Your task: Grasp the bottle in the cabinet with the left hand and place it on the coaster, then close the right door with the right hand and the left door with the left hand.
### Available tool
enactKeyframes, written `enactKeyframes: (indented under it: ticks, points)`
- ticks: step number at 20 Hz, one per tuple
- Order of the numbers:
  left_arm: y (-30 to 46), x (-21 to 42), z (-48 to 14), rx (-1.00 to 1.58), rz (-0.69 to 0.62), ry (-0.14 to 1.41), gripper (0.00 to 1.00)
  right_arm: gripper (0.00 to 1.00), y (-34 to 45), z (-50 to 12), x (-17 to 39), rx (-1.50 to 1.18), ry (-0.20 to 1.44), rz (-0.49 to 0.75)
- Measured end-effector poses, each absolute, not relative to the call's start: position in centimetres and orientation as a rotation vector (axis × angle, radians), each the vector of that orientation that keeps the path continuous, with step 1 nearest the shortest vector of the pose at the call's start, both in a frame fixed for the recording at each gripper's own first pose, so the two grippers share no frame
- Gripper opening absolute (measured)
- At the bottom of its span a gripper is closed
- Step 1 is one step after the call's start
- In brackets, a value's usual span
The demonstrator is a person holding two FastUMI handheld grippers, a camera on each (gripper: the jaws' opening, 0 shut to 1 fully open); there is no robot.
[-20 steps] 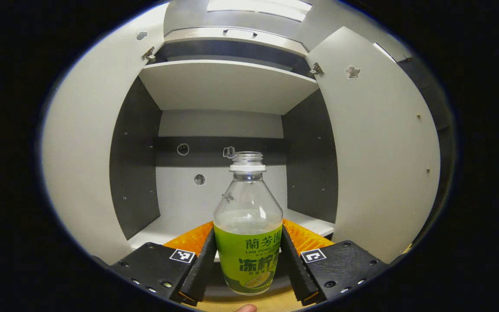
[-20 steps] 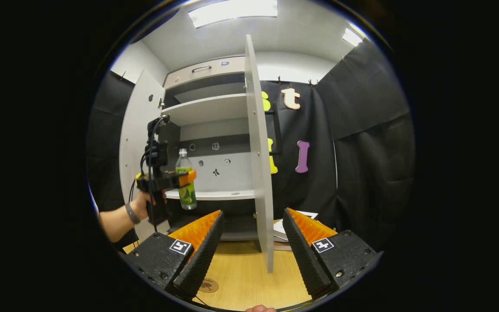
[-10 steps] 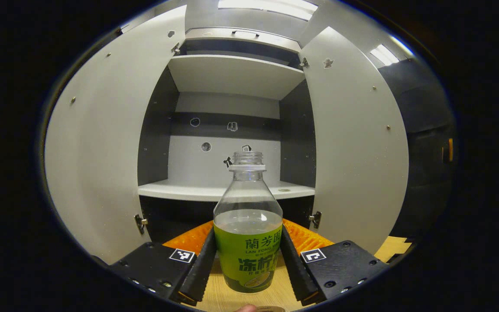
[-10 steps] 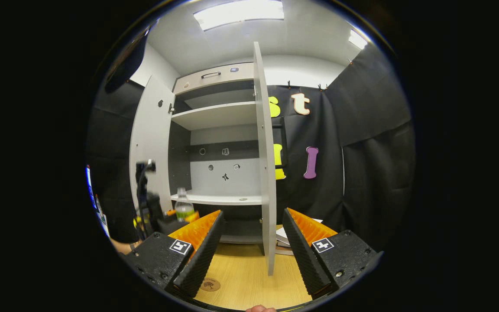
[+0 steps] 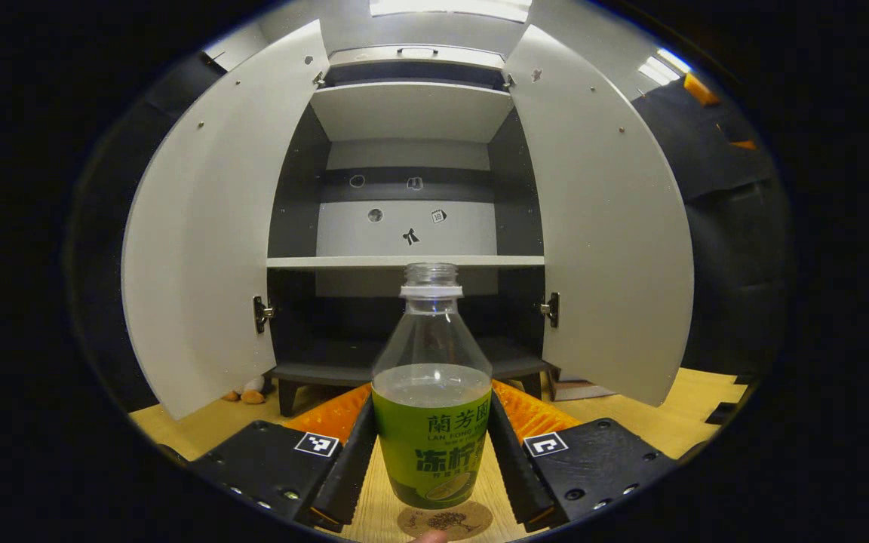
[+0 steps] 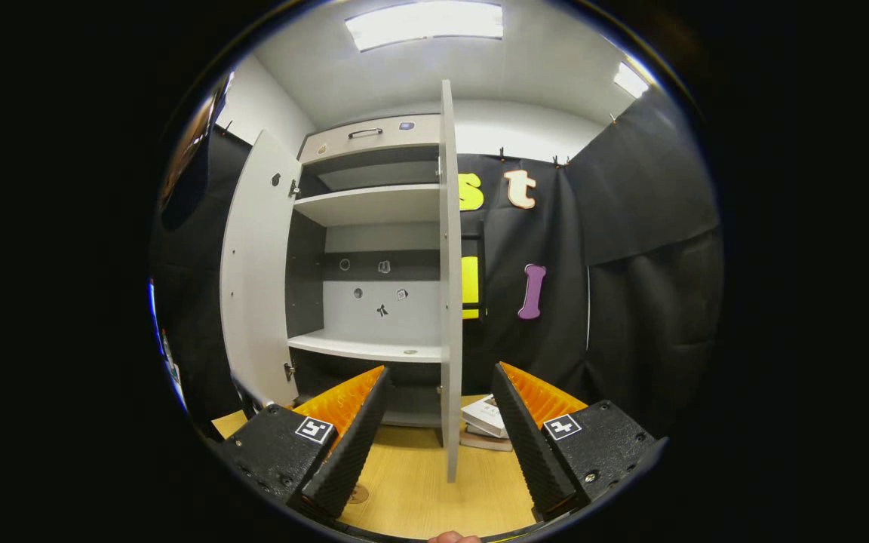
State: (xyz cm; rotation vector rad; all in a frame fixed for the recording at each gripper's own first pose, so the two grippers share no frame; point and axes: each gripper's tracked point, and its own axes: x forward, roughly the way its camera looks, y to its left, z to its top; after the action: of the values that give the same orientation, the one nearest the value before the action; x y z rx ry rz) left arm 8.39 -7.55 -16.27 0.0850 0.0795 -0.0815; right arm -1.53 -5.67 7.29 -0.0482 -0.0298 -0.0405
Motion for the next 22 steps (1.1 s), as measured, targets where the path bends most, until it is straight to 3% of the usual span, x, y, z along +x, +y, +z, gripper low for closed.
enactKeyframes:
  ticks: [10, 22]
  points:
    - [-7.6, 7.3, -22.0, 0.067, -0.053, 0.127, 0.74, 0.83, -4.7, 6.2, -0.8, -0.043, 0.023, -0.022]
    - [-7.9, 6.9, -22.3, 0.068, -0.069, 0.153, 0.76, 0.83, -4.3, 5.2, -0.2, -0.035, 0.051, -0.015]
